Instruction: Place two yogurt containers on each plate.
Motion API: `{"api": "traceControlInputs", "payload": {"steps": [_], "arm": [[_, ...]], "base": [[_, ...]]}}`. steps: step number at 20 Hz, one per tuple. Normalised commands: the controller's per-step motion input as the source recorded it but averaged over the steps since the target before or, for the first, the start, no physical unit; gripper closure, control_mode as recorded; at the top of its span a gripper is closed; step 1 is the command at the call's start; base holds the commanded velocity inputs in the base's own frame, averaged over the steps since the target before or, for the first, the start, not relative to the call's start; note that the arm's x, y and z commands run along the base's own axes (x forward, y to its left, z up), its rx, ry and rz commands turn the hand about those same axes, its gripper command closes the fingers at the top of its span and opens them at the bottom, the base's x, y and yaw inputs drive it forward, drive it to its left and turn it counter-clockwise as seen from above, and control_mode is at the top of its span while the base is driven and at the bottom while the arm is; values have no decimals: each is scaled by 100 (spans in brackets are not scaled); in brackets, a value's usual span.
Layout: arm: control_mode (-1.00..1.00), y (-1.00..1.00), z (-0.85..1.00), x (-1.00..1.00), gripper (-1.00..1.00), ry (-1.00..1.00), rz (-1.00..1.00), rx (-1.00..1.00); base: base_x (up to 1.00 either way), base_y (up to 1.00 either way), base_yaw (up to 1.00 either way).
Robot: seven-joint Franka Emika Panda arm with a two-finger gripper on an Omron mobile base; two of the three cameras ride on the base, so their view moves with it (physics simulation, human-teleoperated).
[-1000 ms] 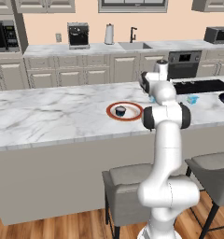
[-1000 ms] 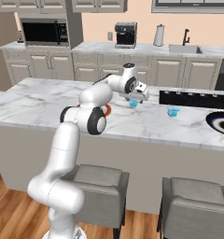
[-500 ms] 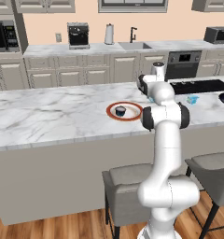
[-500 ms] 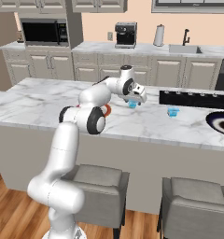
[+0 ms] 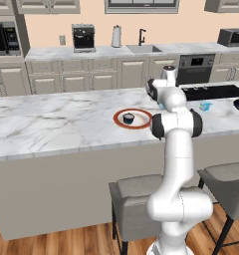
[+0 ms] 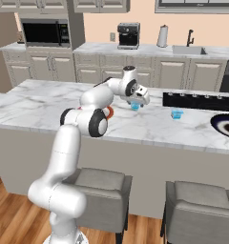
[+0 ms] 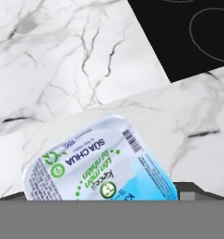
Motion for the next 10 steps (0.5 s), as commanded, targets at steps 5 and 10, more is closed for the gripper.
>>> {"api": "traceControlInputs", "payload": {"steps": [5,10], "arm": [[-100,19,18,-49,100,-1,0,7],[-100,22,18,-94,100,-20,-3,1]], "base": [[0,0,0],[0,0,0]]}}
